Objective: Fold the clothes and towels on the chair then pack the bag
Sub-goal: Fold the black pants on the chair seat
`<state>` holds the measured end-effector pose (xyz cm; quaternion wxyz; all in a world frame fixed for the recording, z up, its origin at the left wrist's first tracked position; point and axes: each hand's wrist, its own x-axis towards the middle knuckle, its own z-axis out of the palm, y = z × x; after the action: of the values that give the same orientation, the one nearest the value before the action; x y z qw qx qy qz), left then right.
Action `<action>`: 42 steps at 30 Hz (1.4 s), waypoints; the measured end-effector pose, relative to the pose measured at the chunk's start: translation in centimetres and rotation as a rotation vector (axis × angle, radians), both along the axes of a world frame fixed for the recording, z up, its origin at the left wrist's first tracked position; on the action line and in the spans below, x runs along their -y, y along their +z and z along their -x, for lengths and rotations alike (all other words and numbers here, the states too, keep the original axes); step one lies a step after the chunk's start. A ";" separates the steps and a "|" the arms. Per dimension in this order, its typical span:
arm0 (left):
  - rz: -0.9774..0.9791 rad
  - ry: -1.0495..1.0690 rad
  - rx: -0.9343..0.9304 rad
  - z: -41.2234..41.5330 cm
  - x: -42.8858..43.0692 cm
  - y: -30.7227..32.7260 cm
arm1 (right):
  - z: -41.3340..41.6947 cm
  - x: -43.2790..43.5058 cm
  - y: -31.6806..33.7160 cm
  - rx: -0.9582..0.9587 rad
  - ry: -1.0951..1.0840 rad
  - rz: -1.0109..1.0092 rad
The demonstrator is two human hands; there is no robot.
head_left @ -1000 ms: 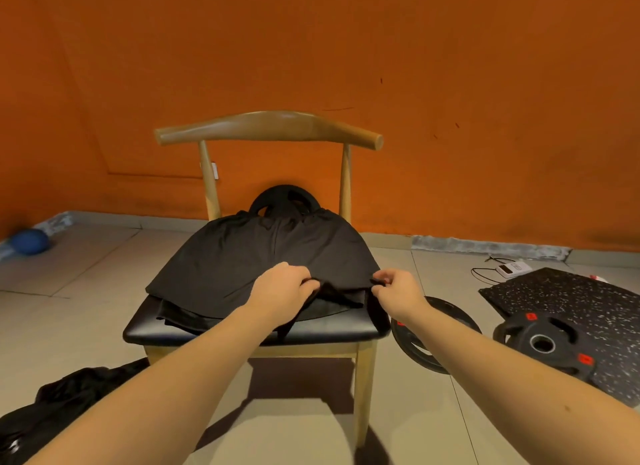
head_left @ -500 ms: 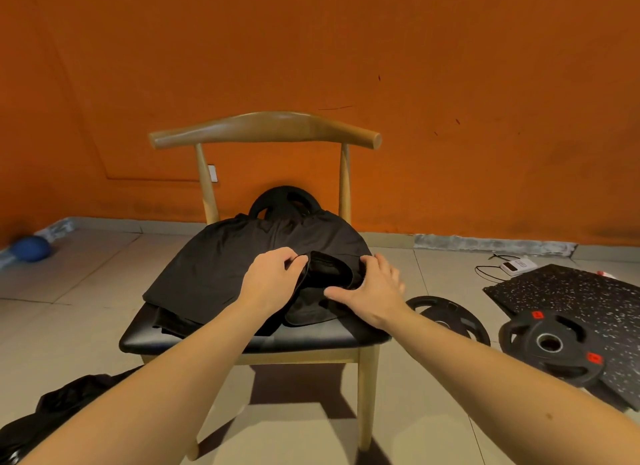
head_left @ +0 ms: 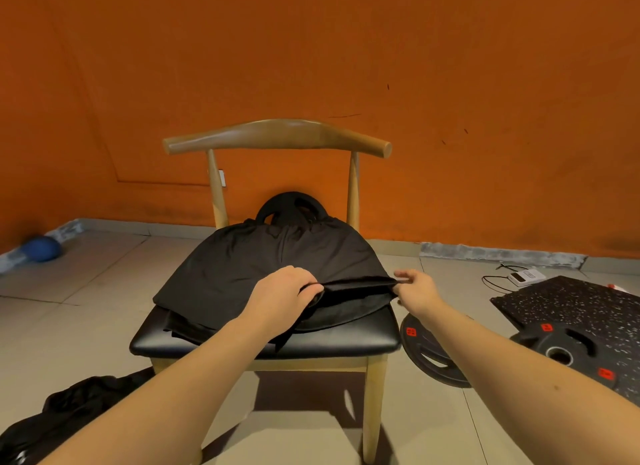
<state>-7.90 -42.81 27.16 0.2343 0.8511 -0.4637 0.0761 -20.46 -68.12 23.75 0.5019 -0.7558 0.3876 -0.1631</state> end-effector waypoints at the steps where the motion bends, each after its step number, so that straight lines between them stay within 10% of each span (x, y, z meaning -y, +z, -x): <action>1: -0.029 -0.014 0.016 0.0 -0.2 -0.4 | 0.1 0.4 -0.5 0.010 0.010 -0.056; 11: -0.232 -0.017 0.217 1.2 -0.7 -2.4 | 2.0 1.3 0.2 0.026 0.035 0.176; 18: -0.233 -0.043 0.289 2.3 2.2 -2.5 | 2.1 3.0 0.0 0.207 0.081 -0.741; 25: -0.256 -0.068 0.243 2.8 5.0 -2.0 | 0.0 2.1 0.7 -0.047 0.028 -0.595; 42: -0.058 0.166 -0.045 6.2 10.1 -1.3 | -2.7 0.4 4.6 0.141 0.034 -0.405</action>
<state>-14.08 -52.94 25.82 0.2124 0.8946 -0.3881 0.0628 -17.77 -68.55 28.31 0.6719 -0.6328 0.3637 -0.1258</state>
